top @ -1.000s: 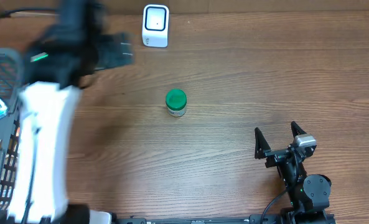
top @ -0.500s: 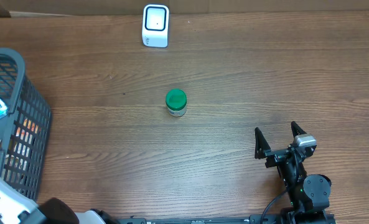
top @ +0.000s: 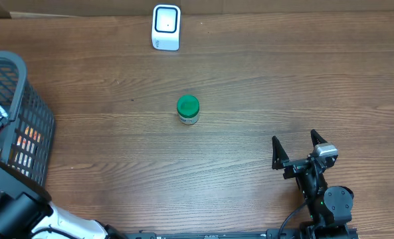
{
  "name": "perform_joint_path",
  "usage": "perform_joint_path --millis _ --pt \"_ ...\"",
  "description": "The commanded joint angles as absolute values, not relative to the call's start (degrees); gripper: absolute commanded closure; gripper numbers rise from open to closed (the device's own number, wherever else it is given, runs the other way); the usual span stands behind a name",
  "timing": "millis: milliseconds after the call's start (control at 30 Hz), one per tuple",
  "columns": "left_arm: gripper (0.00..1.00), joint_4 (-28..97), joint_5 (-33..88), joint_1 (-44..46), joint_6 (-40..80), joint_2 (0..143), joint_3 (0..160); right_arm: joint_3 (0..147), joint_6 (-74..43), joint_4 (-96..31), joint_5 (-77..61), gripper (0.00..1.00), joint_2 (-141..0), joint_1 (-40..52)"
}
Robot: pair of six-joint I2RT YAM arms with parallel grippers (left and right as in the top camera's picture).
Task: Scan the item barcode
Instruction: 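Reach the left gripper into the basket and grasp the Kleenex pack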
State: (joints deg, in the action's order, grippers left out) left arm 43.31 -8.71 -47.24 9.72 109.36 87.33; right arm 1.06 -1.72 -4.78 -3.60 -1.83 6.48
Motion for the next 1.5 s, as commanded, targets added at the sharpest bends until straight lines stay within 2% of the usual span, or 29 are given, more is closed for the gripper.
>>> perform_joint_path --millis 0,200,433,633,800,833,900,967,1067,1233,1467 --pt "0.13 38.79 -10.07 -47.24 0.78 113.23 87.13 0.47 -1.65 -4.58 -3.07 0.00 -1.45 6.79" --pt "0.17 32.69 -9.89 -47.20 -1.21 118.98 87.13 0.47 -1.65 -4.58 -3.07 0.00 -1.45 6.79" --pt "0.18 25.61 -3.92 -46.92 -1.34 120.70 87.13 0.47 -1.65 -4.58 -3.07 0.00 -1.45 6.79" --pt "0.26 23.64 -1.39 -46.78 -1.32 120.77 86.98 0.47 -1.65 -4.58 -3.07 0.00 -1.45 6.79" --pt "0.26 23.31 -1.45 -46.78 -1.34 122.72 86.91 0.47 -1.65 -4.58 -3.07 0.00 -1.45 6.79" --pt "0.29 23.33 -1.43 -46.78 -1.34 123.39 86.91 0.47 -1.65 -4.58 -3.07 0.00 -1.45 6.79" --pt "0.42 23.75 -1.41 -46.78 -1.30 124.11 86.91 0.47 -1.65 -4.58 -3.07 0.00 -1.45 6.79" --pt "0.68 24.56 -1.43 -46.78 -1.30 124.33 86.91 0.47 -1.65 -4.58 -3.07 0.00 -1.45 6.79" --pt "0.96 25.50 -1.45 -46.78 -1.32 123.83 86.96 0.47 -1.65 -4.58 -3.07 0.00 -1.45 6.79" --pt "0.96 27.77 -1.41 -46.72 0.80 118.39 87.33 0.47 -1.65 -4.58 -3.07 0.00 -1.45 6.79" --pt "0.96 29.98 2.68 -46.72 11.16 101.01 87.33 0.47 -1.65 -4.58 -3.07 0.00 -1.45 6.79"
